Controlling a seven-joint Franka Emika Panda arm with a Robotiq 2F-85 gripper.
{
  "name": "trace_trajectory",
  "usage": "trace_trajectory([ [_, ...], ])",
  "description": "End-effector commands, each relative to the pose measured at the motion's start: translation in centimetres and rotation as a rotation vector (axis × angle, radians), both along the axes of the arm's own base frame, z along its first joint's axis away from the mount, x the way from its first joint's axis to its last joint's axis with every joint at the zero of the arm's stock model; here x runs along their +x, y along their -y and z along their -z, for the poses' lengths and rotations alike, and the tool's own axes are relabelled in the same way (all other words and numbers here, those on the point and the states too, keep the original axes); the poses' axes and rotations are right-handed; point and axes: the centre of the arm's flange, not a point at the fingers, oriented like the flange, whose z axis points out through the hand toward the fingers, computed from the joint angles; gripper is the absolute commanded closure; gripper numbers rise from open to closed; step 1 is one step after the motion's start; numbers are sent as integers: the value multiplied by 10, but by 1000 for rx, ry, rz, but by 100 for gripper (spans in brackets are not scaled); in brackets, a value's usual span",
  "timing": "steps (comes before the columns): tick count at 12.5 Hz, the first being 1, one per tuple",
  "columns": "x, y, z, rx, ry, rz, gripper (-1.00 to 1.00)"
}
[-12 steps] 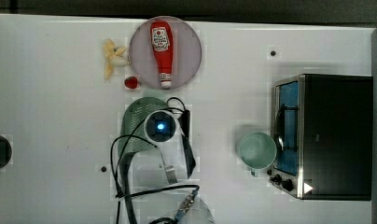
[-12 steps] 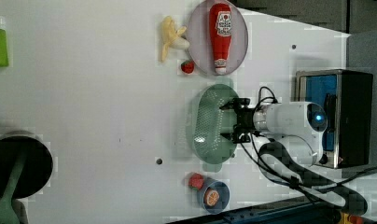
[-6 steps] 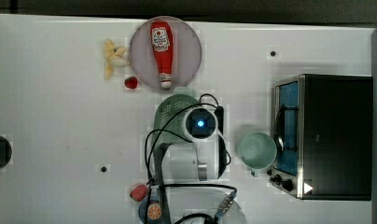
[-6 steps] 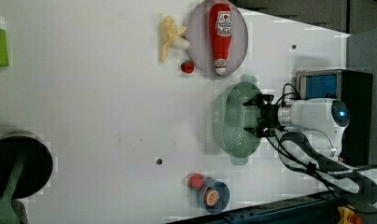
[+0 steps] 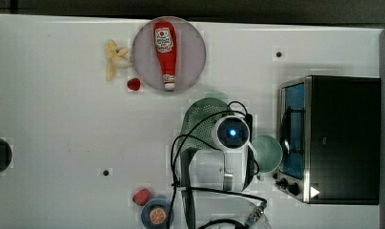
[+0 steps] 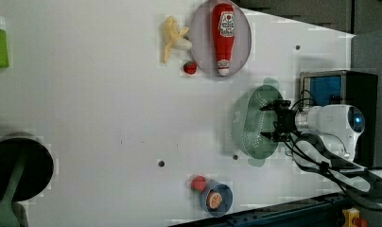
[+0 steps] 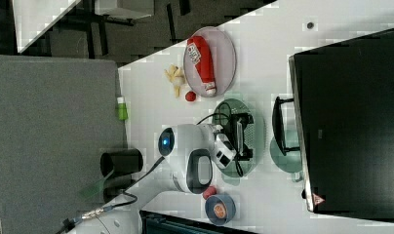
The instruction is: Drag strainer left to right.
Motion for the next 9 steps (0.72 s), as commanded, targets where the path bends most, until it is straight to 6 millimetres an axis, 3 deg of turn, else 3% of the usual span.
trace_trajectory([
  [1,12,12,-16,-9,37,-47,-100],
  [3,20,5,-24,-7,54,-121,-100],
  [5,27,-11,-46,0,52,-233,-100],
  [9,39,-43,-133,-9,-29,-358,-100],
])
